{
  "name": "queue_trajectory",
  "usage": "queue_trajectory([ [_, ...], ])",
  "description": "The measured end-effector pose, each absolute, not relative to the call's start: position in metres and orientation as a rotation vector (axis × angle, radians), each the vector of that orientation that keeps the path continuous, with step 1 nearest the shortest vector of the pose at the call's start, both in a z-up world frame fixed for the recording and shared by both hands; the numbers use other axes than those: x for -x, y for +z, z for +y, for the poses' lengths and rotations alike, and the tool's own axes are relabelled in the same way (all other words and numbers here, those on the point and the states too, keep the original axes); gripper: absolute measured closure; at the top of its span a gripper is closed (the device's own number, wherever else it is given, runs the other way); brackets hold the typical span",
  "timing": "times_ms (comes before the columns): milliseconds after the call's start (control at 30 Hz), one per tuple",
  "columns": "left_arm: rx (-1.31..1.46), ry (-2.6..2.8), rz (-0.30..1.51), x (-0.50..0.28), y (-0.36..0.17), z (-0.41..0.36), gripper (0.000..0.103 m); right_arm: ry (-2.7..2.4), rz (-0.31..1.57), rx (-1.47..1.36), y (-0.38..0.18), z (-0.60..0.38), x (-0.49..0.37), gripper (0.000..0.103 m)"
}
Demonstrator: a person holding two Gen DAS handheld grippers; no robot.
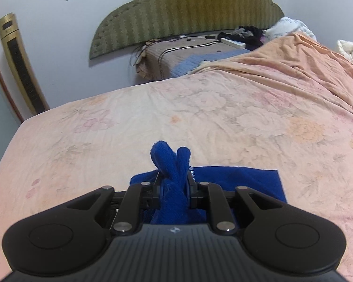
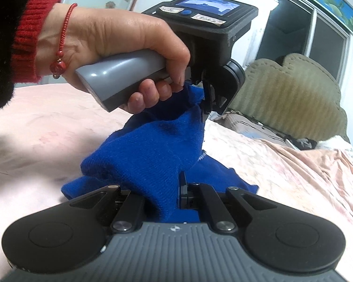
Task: Fold small clothes
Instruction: 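Carry the lifted sweater edge with both grippers and fold it over the body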
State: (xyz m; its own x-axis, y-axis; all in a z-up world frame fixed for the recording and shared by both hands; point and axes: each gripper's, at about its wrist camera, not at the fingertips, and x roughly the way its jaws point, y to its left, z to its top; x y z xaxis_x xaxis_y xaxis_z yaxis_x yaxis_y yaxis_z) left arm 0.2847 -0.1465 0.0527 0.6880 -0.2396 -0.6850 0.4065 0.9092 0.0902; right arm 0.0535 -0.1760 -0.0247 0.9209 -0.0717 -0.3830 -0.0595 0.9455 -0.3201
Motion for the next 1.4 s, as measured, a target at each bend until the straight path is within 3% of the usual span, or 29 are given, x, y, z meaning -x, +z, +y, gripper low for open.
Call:
queue_trajectory([
  [1400,-0.336,-0.431,0.794,-0.290,0.002,-0.236,0.085,-0.001,0.563,-0.072,-0.046,-0.247,-0.050,0.095],
])
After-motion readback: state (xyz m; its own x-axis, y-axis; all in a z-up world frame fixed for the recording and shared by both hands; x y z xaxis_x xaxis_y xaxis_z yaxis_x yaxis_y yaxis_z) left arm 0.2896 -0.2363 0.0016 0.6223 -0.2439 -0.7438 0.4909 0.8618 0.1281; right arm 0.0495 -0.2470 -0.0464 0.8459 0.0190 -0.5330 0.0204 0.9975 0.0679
